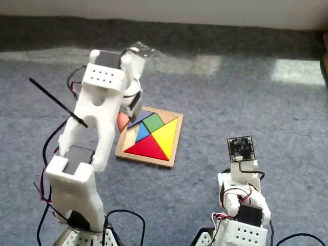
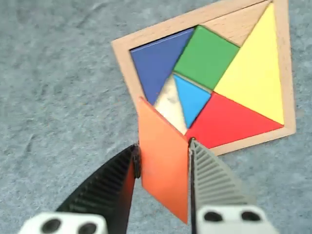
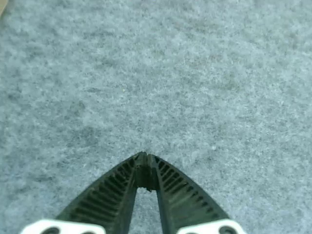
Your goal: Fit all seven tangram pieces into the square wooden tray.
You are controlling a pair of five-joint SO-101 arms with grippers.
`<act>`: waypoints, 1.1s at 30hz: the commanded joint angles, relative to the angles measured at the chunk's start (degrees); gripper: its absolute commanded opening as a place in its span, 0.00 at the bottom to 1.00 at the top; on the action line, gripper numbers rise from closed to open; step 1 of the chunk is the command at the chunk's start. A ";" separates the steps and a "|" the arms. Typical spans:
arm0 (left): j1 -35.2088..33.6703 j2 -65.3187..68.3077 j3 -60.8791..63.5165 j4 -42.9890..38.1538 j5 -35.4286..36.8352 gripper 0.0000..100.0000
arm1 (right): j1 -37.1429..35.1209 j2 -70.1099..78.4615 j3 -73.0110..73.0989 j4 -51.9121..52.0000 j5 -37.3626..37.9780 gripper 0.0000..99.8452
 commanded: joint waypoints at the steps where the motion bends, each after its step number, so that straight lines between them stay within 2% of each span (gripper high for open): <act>1: 4.26 -4.00 7.16 -7.38 1.76 0.12 | 0.84 -0.75 3.74 0.40 -0.09 0.01; 6: 5.49 -4.00 14.55 -13.27 1.67 0.13 | 0.84 -0.75 3.74 0.40 -0.09 0.01; 13: 5.23 -4.26 17.36 -13.54 1.76 0.28 | 0.84 -0.75 3.74 0.40 -0.09 0.01; 22: 5.67 -3.91 16.48 -13.54 1.58 0.23 | 0.84 -0.75 3.74 0.40 -0.09 0.01; 33: 6.64 -3.74 20.44 -13.98 1.93 0.23 | 0.84 -0.75 3.74 0.40 -0.09 0.01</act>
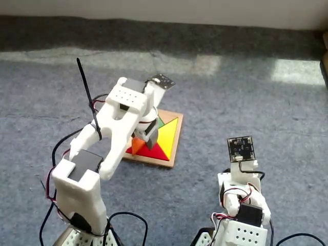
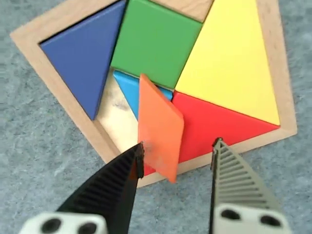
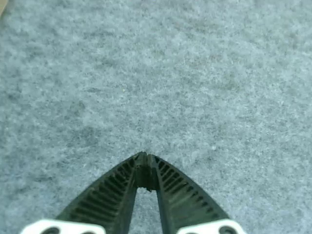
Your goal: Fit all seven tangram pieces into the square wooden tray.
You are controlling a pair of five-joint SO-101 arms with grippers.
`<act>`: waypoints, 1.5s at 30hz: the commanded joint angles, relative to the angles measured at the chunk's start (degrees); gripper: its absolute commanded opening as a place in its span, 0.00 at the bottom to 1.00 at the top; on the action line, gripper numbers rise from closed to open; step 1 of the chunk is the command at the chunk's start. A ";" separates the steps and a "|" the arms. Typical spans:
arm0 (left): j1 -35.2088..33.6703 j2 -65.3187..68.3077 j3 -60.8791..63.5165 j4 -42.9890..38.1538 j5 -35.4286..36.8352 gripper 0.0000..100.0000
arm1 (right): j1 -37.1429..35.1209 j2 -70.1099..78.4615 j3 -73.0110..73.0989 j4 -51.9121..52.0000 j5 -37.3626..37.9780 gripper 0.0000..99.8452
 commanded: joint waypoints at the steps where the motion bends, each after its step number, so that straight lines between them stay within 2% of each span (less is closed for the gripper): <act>1: 0.75 -2.33 1.27 -0.70 0.70 0.23 | 0.84 -0.75 3.74 0.40 -0.09 0.01; 8: -4.18 6.55 0.66 -4.48 0.53 0.23 | 0.84 -0.75 3.74 0.40 -0.09 0.01; 15: -8.92 11.03 -4.53 -4.31 0.70 0.22 | 0.84 -0.75 3.74 0.40 -0.09 0.01; 20: -7.87 10.42 -5.05 -4.31 0.88 0.22 | 0.84 -0.75 3.74 0.40 -0.09 0.01; 28: -8.48 -1.27 -4.53 -2.29 0.62 0.23 | 0.84 -0.75 3.74 0.40 -0.09 0.01; 37: -14.99 -2.59 -4.70 -2.73 0.44 0.23 | 0.84 -0.75 3.74 0.40 -0.09 0.01; 45: -16.48 -2.51 -4.53 -2.73 0.35 0.23 | 0.84 -0.75 3.74 0.40 -0.09 0.01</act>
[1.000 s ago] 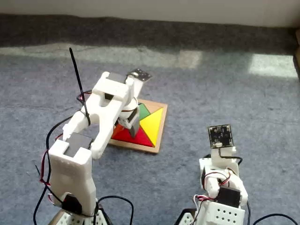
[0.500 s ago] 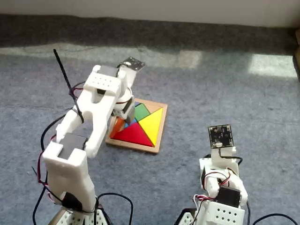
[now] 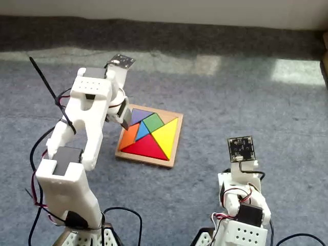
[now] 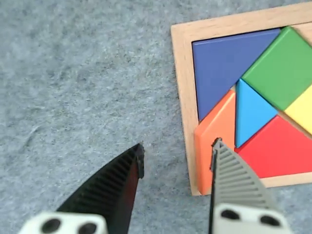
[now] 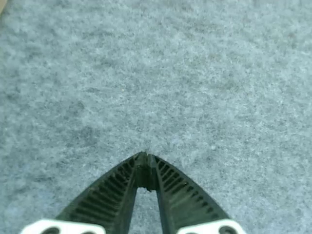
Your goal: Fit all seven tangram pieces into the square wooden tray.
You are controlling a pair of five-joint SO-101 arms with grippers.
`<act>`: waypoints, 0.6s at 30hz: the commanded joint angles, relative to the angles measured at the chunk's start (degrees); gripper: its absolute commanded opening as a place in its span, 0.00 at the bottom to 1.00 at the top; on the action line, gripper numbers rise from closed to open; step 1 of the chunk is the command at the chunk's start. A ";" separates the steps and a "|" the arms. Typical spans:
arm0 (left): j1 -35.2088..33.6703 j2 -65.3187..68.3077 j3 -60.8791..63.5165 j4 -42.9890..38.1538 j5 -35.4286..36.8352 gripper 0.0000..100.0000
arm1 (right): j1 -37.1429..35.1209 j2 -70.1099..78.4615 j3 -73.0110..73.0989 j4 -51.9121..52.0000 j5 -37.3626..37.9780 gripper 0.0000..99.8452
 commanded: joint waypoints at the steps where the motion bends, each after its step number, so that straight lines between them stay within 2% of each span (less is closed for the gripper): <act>1: -0.40 -2.95 -0.92 0.18 0.18 0.22 | 0.66 -0.75 3.74 0.40 -0.09 0.01; 14: -1.45 -2.77 2.33 -0.09 -2.20 0.22 | 0.66 -0.75 3.74 0.40 -0.09 0.01; 18: -1.10 -2.68 7.34 -6.24 -2.20 0.22 | 0.66 -0.75 3.74 0.40 -0.09 0.01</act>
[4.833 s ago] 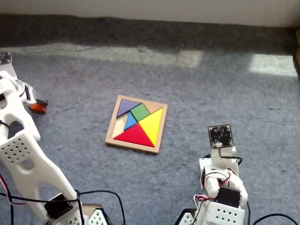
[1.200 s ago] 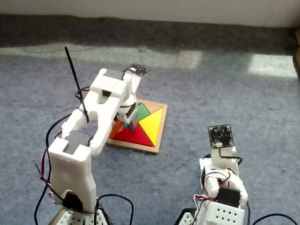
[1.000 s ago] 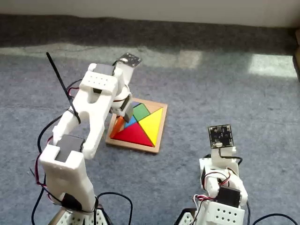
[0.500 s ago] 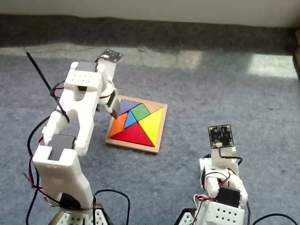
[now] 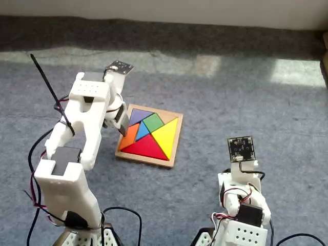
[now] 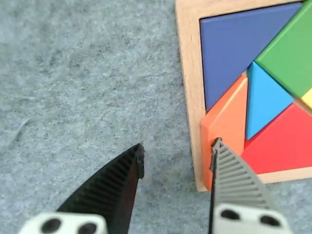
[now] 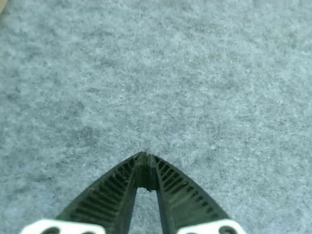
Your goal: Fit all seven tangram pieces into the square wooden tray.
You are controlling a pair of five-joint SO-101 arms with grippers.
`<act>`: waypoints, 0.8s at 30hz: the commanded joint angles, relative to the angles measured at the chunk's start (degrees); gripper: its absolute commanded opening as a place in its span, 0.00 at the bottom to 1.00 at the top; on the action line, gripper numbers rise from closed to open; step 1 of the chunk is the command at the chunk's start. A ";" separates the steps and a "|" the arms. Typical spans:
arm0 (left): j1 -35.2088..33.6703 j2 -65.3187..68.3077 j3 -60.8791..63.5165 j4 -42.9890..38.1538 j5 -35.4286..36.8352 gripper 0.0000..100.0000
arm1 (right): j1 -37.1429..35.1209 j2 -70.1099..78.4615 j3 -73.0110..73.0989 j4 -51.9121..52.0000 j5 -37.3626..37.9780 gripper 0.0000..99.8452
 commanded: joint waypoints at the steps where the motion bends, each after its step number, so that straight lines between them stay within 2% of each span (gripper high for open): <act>1: 0.31 -2.68 3.30 -5.80 -0.53 0.22 | 0.66 -0.75 3.74 0.40 -0.09 0.01; 4: 2.24 -2.77 5.93 -8.35 -0.53 0.22 | 0.66 -0.75 3.74 0.40 -0.09 0.01; 10: 7.34 -3.82 4.97 -8.18 -0.09 0.22 | 0.66 -0.75 3.74 0.40 -0.09 0.01; 14: 7.34 -8.13 2.33 -2.64 -0.09 0.22 | 0.66 -0.75 3.74 0.40 -0.09 0.01; 18: 7.34 -17.98 3.91 0.79 -0.26 0.18 | 0.66 -0.75 3.74 0.40 -0.09 0.01; 24: 7.34 -39.25 16.57 -1.67 -0.26 0.16 | 0.66 -0.75 3.74 0.40 -0.09 0.01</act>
